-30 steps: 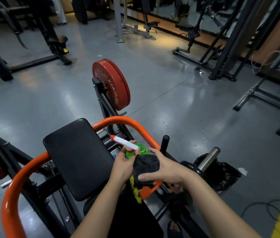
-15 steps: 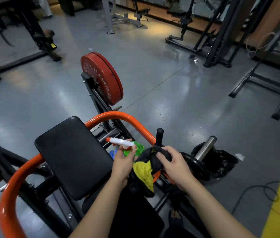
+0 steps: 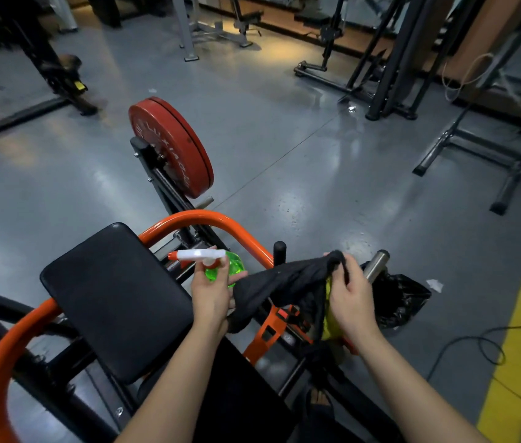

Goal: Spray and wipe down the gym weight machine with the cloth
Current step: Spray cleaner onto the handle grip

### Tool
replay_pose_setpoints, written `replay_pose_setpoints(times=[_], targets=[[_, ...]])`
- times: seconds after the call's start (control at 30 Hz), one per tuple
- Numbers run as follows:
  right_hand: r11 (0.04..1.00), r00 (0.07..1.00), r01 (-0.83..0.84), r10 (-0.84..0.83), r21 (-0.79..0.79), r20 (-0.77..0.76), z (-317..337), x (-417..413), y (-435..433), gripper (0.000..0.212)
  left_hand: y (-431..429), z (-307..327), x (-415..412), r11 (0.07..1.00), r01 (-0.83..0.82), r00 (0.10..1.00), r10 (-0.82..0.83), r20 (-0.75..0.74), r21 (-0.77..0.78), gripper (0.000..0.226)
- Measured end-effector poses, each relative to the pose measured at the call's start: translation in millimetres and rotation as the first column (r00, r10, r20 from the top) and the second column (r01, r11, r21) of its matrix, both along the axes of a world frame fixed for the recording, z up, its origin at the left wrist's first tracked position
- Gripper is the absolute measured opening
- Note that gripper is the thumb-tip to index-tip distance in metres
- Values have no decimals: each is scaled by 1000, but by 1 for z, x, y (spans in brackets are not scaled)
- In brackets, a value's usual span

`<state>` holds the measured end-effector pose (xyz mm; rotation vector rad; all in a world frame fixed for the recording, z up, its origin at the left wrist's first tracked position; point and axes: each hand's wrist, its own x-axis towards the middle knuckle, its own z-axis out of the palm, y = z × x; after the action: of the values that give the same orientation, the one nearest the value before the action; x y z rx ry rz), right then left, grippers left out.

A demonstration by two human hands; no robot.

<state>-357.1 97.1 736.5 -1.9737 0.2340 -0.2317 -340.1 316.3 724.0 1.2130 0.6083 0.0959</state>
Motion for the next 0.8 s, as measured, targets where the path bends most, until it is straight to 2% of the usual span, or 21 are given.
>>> replay_pose_setpoints(times=[0.17,0.23,0.33,0.4,0.47,0.53,0.6,0.67,0.73,0.8], targets=[[948,987,-155,133,-280,-95,28,45,-9,23,-3,13,14,995,-98,995,98,22,21,32],[906,991,-107,131,-409,32,44,60,-7,28,0,21,21,990,-137,989,135,55,20,31],[923,940,2,129,-385,315,67,78,5,32,3,32,34,982,-180,976,186,114,-61,33],[947,908,39,100,-320,406,77,95,11,32,5,34,45,979,-202,968,205,148,-33,32],[956,894,5,126,-292,429,77,110,15,31,9,33,53,980,-198,968,195,159,4,26],[916,908,-106,248,-387,337,58,118,16,30,9,27,57,986,-165,977,162,137,10,28],[817,931,-262,355,-514,90,23,112,16,30,9,13,55,992,-123,989,120,82,26,32],[744,916,-393,370,-540,-156,-12,88,11,28,12,-6,47,995,-81,997,80,18,54,34],[780,903,-422,316,-462,-292,-35,62,4,29,16,-24,37,992,-68,997,71,-27,107,32],[850,900,-387,265,-356,-346,-43,47,0,30,19,-40,26,988,-73,994,83,-70,134,27]])
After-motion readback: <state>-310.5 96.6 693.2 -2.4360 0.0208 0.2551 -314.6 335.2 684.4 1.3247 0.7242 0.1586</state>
